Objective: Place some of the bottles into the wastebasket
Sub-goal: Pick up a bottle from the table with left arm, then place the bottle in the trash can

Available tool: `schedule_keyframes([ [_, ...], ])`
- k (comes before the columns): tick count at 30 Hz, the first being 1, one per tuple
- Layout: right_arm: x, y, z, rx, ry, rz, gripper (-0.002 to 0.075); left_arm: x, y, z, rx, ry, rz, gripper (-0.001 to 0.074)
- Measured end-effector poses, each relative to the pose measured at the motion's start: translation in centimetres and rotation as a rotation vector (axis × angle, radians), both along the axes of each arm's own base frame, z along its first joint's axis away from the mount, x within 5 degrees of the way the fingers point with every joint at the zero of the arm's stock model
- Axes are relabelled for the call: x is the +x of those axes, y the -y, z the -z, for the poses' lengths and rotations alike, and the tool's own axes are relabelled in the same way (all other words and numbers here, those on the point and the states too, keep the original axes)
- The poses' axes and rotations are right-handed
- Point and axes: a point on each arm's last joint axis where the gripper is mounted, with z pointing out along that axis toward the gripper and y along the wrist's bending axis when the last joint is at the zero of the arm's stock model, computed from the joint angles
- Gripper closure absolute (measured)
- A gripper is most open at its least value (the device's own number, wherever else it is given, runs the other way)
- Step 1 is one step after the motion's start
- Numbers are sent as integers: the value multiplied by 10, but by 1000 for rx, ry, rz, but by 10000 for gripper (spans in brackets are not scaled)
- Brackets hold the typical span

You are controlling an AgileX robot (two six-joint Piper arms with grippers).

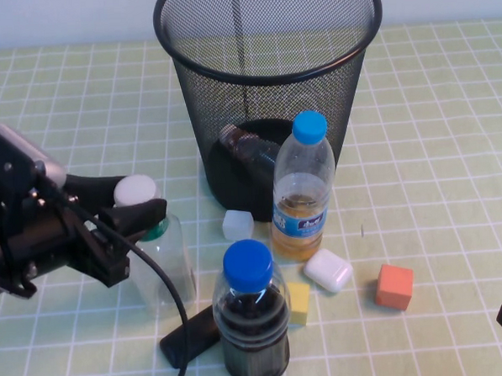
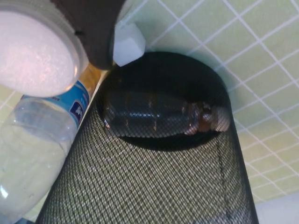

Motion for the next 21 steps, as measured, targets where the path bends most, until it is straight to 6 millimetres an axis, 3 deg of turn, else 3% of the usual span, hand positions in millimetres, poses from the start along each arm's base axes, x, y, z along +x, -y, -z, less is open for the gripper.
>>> schedule_keyframes([
  [5,0,0,0,0,0,0,733,6,1,-14,-19,12,-6,381],
  [8,0,0,0,0,0,0,733,10,1,-39,-9,-4,-13,381],
  [15,0,0,0,0,0,0,733,8,-4,-138,97,-101,-21,381],
  [21,0,0,0,-2,1,-1,733,7,-3,-236,101,28,-5,381],
])
